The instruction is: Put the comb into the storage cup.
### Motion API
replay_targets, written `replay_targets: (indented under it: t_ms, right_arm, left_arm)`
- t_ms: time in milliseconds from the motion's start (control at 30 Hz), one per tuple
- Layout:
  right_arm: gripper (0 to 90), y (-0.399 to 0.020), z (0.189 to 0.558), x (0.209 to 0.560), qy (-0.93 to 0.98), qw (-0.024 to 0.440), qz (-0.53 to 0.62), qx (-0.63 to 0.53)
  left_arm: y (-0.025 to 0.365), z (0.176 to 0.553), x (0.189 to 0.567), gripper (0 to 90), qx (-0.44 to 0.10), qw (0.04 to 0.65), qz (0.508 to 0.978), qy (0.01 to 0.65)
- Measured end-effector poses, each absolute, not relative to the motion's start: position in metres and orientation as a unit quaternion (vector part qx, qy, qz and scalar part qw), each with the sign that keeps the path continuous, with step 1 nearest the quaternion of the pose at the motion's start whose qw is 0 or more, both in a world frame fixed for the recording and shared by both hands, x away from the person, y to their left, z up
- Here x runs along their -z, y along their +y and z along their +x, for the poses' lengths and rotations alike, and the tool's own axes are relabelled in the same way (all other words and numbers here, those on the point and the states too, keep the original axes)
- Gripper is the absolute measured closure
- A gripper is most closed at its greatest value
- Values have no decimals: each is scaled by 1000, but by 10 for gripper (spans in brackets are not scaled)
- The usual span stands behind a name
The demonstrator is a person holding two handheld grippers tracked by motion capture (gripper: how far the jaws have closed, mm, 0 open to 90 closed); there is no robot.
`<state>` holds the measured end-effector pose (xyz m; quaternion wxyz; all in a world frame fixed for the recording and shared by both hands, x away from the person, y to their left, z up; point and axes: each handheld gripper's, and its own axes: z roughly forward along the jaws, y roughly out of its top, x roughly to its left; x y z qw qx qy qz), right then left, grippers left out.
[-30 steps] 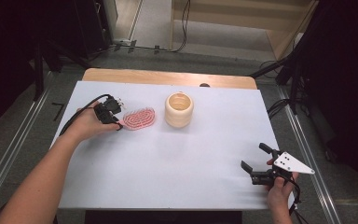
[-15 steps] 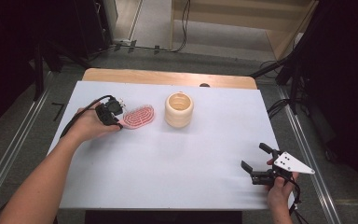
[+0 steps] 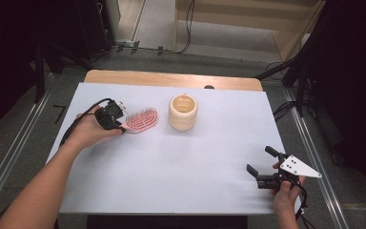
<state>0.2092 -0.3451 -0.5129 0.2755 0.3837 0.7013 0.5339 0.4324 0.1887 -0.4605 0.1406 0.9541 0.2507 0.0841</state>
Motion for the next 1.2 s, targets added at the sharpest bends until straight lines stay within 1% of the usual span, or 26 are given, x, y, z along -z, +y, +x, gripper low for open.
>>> replay_targets:
  t_ms: [100, 133, 333, 467, 567, 667, 867, 933, 967, 1067, 1200]
  right_arm:
    - [0, -345, 209, 513, 701, 276, 384, -534]
    - [0, -345, 209, 513, 701, 277, 384, -533]
    - [0, -345, 209, 513, 702, 277, 383, -533]
    - [0, -345, 209, 513, 702, 277, 383, -533]
    - [0, -345, 210, 513, 702, 276, 383, -533]
    - [0, -345, 210, 513, 702, 276, 383, -533]
    - [0, -345, 210, 513, 702, 276, 383, -533]
    - [0, -345, 210, 513, 703, 276, 383, -532]
    - [0, -345, 210, 513, 704, 277, 382, -532]
    - [0, -345, 210, 513, 703, 276, 382, -533]
    - [0, -345, 210, 513, 704, 276, 382, -532]
  left_arm:
    - [190, 430, 461, 698, -85, 149, 951, 258]
    - [190, 430, 462, 698, -76, 153, 950, 261]
    - [189, 428, 467, 695, -83, 136, 954, 252]
    - [189, 430, 468, 682, -71, 137, 953, 262]
    - [188, 432, 468, 602, -70, 136, 950, 271]
    - [185, 433, 469, 561, -70, 130, 951, 273]
    - [180, 436, 468, 582, -69, 123, 952, 272]
    - [179, 437, 468, 614, -68, 121, 953, 268]
    - [178, 438, 468, 656, -58, 123, 954, 267]
    - [178, 437, 468, 688, -59, 122, 957, 256]
    - [179, 436, 468, 697, -61, 124, 955, 261]
